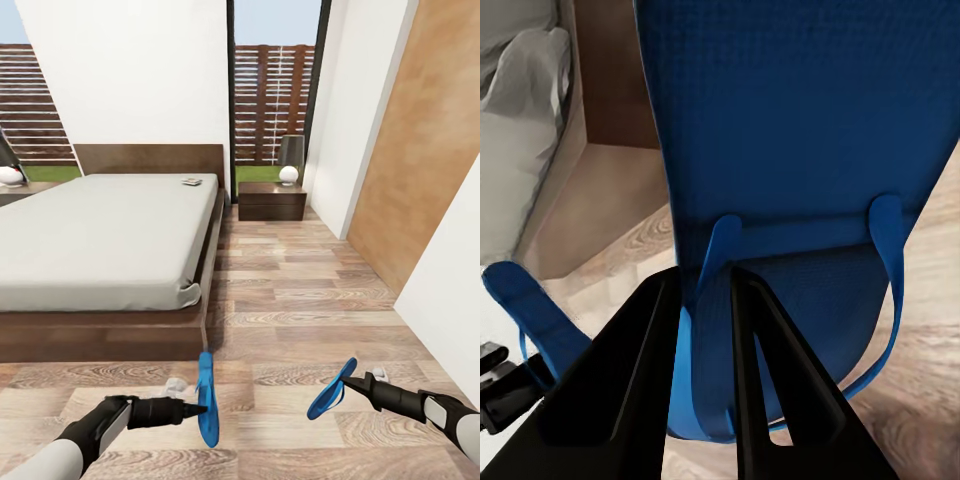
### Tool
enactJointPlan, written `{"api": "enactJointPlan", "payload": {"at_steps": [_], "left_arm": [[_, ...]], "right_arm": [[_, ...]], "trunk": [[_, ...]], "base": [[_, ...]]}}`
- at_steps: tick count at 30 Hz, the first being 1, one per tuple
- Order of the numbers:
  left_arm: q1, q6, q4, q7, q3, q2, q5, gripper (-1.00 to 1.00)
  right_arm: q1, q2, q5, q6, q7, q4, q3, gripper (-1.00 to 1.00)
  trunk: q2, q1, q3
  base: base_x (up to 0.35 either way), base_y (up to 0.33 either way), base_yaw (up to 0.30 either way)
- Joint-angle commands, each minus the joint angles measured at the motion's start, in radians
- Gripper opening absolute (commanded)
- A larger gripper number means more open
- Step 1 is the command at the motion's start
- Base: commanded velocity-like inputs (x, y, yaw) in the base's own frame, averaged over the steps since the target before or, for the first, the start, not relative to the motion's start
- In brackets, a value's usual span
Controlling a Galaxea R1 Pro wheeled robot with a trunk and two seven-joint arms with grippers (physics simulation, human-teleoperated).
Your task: In the bedroom, move the book from the bed onto either nightstand, and place the two sandals side by side next to the bed.
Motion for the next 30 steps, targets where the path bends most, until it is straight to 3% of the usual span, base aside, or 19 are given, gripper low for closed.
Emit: {"api": "enactJointPlan", "payload": {"at_steps": [1,4,8,14,30], "left_arm": [[0.001,0.009,0.012,-0.021,-0.003,0.001,0.013,-1.00],[0.005,0.006,0.051,-0.074,-0.003,0.003,0.012,-1.00],[0.006,0.002,0.066,-0.091,-0.003,0.001,0.011,-1.00],[0.007,-0.003,0.071,-0.093,-0.004,-0.005,0.013,-1.00],[0.007,-0.014,0.072,-0.088,-0.006,-0.012,0.016,-1.00]], "right_arm": [[-0.002,0.000,-0.012,0.010,0.007,0.003,0.007,-1.00],[-0.002,0.004,-0.012,0.011,0.007,0.003,0.008,-1.00],[-0.002,0.010,-0.012,0.011,0.007,0.003,0.008,-1.00],[-0.002,0.023,-0.011,0.011,0.006,0.003,0.007,-1.00],[-0.002,0.025,-0.009,-0.023,-0.023,0.003,0.005,-1.00]], "trunk": [[0.000,0.000,-0.001],[0.000,0.000,-0.001],[0.000,0.000,-0.001],[0.000,0.000,-0.001],[0.000,0.000,-0.001]], "base": [[0.001,-0.003,0.000],[0.000,-0.001,0.000],[0.000,-0.020,0.000],[0.028,-0.084,0.000],[0.101,-0.211,0.000]]}}
